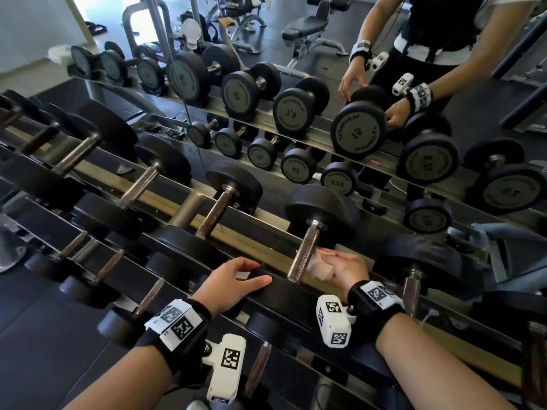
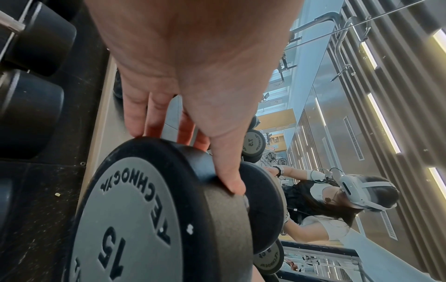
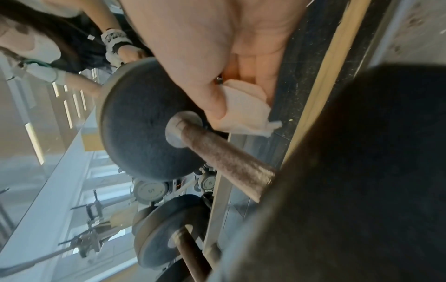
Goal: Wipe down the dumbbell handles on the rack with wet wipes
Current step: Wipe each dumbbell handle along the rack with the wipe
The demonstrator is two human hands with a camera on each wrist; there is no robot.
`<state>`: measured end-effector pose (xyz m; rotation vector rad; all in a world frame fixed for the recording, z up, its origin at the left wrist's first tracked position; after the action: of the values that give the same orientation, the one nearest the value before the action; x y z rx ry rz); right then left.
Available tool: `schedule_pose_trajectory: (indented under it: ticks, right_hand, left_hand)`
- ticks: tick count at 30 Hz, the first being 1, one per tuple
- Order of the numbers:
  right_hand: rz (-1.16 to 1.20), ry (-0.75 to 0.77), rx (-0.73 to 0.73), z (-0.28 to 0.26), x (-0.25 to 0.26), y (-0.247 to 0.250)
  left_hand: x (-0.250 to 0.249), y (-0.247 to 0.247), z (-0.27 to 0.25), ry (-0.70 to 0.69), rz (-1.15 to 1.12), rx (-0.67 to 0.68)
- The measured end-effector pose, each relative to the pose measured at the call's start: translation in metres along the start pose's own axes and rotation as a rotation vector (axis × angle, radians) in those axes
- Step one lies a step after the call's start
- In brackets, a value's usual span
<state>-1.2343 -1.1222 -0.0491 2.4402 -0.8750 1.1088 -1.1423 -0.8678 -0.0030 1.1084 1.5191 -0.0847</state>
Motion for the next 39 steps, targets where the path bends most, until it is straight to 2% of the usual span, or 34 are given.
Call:
schedule_pose_trajectory:
  ticks: [10,12,15,19,22,24,28,32,36,39]
  right_hand:
    - [-0.3,0.215,-0.041,-0.003,0.014,-0.013]
    - [-0.317,0.244,-0.071,-0.009,0.012,-0.014]
    - [-0.27,0.279,-0.035,-0.025,0.004,-0.017]
    - [-0.193,0.164,0.086,-0.033,-0.008,-0.011]
    - [-0.105,0.136,-0.046,-0.02,0.004,0.01]
    - [-0.043,0.141,-0.075,-0.013,0.013,0.008]
    - [-0.03,0.157,-0.007,-0.014,0.01,-0.014]
    - [-0.184,0.193,0.068,-0.03,-0.011,-0.018]
    - [-0.204,0.071,0.207,-0.033,-0.021,-0.011]
    - [-0.063,0.023,0.08,-0.021,-0.011,0.012]
  left_hand:
    - [-0.005,0.0,-0.003,-0.031,0.003,0.001]
    - [-0.006,0.0,-0.004,-0.027,-0.006,0.004]
    - [-0.006,0.0,-0.004,-0.023,-0.01,-0.001]
    - [-0.006,0.0,-0.003,-0.007,-0.015,0.014]
    - [-0.005,0.0,-0.003,0.004,-0.022,0.018]
    - [-0.005,0.0,-0.003,0.005,-0.024,0.016]
    - [-0.003,-0.001,-0.002,0.01,-0.032,0.01]
    - [-0.004,0.0,-0.002,0.02,-0.046,0.012]
    - [-0.005,-0.001,-0.004,0.023,-0.075,0.007]
    - [-0.004,-0.002,-0.005,0.011,-0.074,0.006]
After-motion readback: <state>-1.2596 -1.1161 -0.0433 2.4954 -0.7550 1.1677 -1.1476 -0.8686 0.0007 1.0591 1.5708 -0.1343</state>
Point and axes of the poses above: each hand's wrist, its own z-axis towards the middle knuckle, its own y-axis out of the back of the hand, x = y × z, the point moved 8 cm from there along z, towards the middle knuckle, and after that the axes turned 11 degrees about -y, right-handed, at the moved point
